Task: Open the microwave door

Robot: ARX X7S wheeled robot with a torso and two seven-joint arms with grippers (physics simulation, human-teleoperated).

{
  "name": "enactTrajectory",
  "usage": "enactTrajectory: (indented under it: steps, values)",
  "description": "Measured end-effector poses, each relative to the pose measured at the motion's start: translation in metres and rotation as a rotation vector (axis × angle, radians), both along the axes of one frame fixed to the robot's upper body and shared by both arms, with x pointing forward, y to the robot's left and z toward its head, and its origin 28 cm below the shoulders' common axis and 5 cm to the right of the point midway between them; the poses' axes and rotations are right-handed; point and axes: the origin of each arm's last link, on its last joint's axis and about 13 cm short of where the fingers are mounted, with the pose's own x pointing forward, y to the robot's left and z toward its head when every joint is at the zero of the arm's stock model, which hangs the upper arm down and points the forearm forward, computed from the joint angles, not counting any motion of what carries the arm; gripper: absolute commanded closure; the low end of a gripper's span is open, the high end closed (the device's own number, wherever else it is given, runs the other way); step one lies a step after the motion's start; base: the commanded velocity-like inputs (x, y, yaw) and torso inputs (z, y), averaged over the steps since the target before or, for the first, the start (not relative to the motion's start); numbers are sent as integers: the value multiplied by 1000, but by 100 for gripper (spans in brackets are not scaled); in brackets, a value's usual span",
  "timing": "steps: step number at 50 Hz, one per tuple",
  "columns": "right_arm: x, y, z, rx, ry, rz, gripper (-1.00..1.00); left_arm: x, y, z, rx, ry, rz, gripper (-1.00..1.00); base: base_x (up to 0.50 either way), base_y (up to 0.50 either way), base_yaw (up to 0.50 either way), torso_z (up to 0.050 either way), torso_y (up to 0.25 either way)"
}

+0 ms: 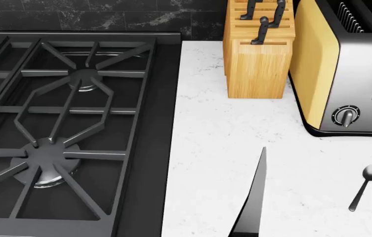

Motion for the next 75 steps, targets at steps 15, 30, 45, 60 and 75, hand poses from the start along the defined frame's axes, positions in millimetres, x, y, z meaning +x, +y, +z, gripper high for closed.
enactTrajectory:
  steps: [15, 30, 45, 60, 75]
  values:
    - [0, 0, 0, -1, 0, 2, -100, 36, -4, -11, 24, 30, 77, -100, 0, 0, 0, 0, 0]
    - [0, 0, 1, 0, -3, 4, -100, 64, -8, -19, 47, 63, 140, -100, 0, 0, 0, 0, 0]
    - [0, 0, 1, 2, -3, 5, -100, 89, -7, -21, 47, 90, 209, -100, 0, 0, 0, 0, 0]
    - [-1, 0, 1, 3, -3, 11, -100, 112, 1, -22, 31, 114, 292, -100, 0, 0, 0, 0, 0]
    - [-2, 0, 1, 3, -4, 14, -100, 123, 13, -22, 2, 120, 373, -100, 0, 0, 0, 0, 0]
